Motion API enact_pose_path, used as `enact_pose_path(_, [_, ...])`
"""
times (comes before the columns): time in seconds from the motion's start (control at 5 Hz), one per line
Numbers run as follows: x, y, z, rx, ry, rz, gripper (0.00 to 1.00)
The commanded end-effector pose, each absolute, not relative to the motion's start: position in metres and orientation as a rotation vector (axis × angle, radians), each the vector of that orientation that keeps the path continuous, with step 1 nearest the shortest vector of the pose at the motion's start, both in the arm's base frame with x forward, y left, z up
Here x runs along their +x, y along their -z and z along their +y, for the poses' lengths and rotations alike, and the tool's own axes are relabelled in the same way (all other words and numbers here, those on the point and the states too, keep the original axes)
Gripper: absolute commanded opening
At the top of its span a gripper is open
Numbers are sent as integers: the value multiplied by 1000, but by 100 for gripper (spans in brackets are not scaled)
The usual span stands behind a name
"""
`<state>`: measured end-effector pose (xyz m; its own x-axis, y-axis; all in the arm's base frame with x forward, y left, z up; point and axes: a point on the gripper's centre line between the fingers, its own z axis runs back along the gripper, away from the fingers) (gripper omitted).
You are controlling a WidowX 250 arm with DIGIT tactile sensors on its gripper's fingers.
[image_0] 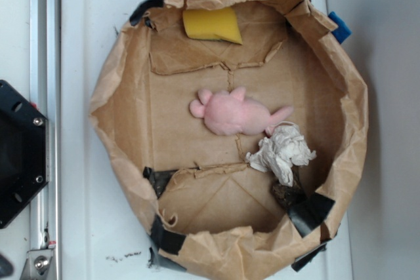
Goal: Grab the green sponge.
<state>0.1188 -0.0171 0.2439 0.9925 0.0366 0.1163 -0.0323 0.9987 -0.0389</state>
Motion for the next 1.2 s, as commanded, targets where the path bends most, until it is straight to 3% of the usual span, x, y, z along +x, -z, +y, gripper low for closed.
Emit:
enact_pose_path(0.0, [119, -244, -17, -37, -35, -117, 100])
enact_pose_path(0.6, [268, -220, 16, -59, -126, -91, 100])
enact_pose_path(0.8, [318, -203, 40, -115, -114, -109, 100])
enact_pose_path(1.0, [339, -186, 62, -90, -143, -107, 100])
